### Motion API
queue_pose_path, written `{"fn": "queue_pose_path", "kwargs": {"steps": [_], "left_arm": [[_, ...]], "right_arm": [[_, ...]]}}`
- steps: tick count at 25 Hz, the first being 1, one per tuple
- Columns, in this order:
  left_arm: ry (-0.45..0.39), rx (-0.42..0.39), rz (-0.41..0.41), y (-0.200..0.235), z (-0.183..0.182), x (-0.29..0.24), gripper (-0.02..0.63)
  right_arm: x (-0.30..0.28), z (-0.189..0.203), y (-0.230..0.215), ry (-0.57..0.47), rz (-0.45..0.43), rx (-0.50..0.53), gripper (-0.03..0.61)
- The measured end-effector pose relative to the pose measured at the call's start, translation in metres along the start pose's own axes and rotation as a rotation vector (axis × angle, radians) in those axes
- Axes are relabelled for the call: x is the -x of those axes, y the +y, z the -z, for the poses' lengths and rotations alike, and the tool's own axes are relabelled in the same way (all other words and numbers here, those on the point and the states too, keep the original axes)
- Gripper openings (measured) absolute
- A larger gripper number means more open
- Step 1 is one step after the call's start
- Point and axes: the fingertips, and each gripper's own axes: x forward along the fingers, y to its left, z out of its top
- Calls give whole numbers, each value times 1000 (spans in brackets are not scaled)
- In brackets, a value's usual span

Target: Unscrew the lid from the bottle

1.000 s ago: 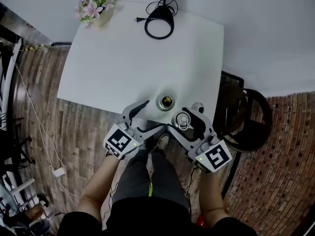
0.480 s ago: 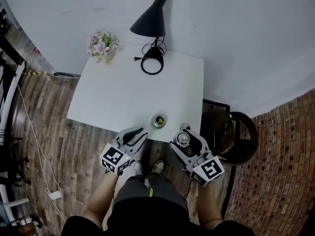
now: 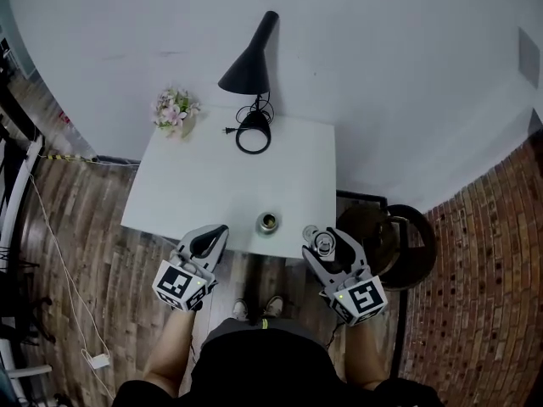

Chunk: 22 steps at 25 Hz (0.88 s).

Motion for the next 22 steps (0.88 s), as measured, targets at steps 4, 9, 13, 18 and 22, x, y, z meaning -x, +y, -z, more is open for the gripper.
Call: {"fn": "queue_pose_path", "kwargs": {"steps": [4,9,13,18,22], "left_arm": [[-36,-53,-43,5,-30,16,23],[-59,-74,-81,7,-67,31,23],[-82,-82,-128,15,-80,46,23],[-92,-113,-195,28,-86,61,23],[-88,-106,-209,32,-83,65,23]], "right_arm": [[9,-5,-9,-12,35,-1,267],[15,-13,-29,-35,104,-22,267],[16,-19,-38,-42,125,-35,267],[16,-27,-50,-58,154,-42,267],[14,-31,-52,-69,160,-49,267]]}}
